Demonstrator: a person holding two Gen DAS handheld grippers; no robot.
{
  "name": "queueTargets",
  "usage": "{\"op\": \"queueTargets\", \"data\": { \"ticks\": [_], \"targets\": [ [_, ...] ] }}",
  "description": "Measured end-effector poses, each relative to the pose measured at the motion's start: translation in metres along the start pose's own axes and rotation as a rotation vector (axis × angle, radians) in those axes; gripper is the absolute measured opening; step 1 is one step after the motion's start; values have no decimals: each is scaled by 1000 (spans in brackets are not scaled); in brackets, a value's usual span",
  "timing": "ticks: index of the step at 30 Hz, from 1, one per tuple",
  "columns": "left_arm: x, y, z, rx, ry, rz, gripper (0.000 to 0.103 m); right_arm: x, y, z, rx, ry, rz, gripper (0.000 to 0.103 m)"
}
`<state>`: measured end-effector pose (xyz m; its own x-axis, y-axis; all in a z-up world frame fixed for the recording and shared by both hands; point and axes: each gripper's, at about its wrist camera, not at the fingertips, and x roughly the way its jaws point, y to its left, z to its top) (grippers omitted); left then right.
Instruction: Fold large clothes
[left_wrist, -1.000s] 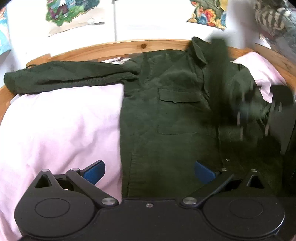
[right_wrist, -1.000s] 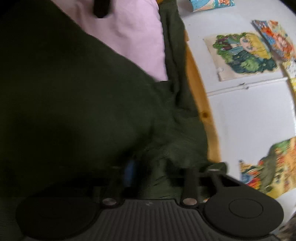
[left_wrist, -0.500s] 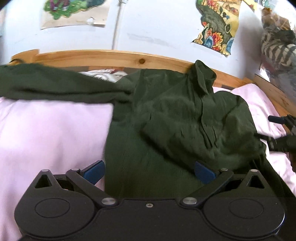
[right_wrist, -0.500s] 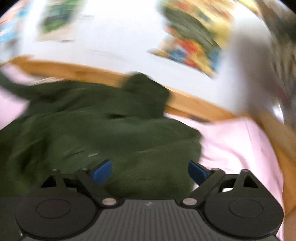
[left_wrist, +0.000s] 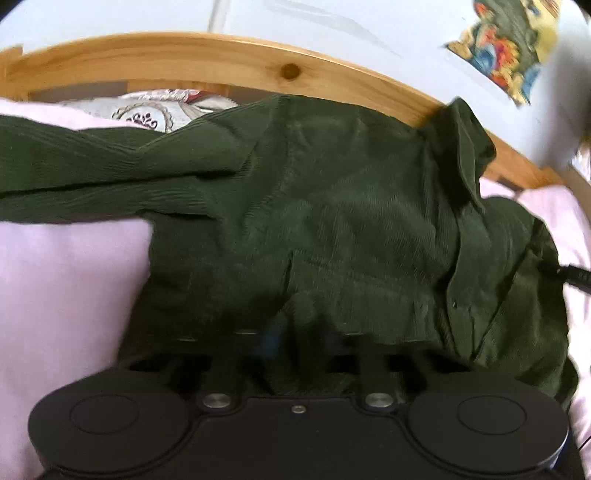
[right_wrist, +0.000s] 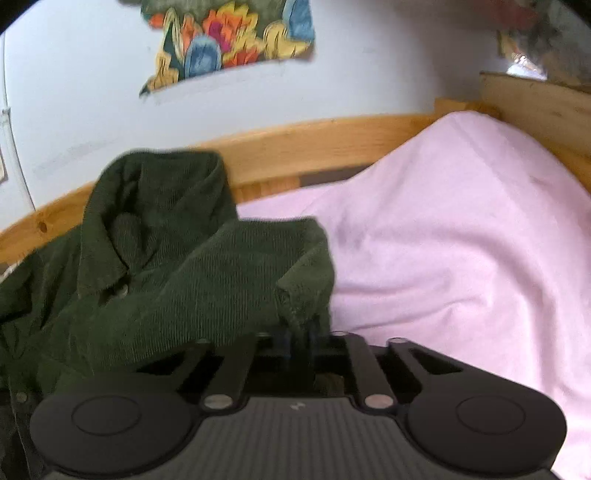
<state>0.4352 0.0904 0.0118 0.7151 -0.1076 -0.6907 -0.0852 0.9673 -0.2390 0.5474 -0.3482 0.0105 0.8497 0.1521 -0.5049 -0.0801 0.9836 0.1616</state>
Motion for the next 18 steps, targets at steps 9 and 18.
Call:
{"op": "queueTargets", "data": {
  "ticks": [9, 18],
  "targets": [
    [-80, 46, -90, -183, -222, 19, 8, 0, -47, -2, 59, -41, -95, 5],
    [-93, 42, -111, 3, -103, -24, 73, -52, -4, -29, -189, -78, -105, 84]
  ]
}}
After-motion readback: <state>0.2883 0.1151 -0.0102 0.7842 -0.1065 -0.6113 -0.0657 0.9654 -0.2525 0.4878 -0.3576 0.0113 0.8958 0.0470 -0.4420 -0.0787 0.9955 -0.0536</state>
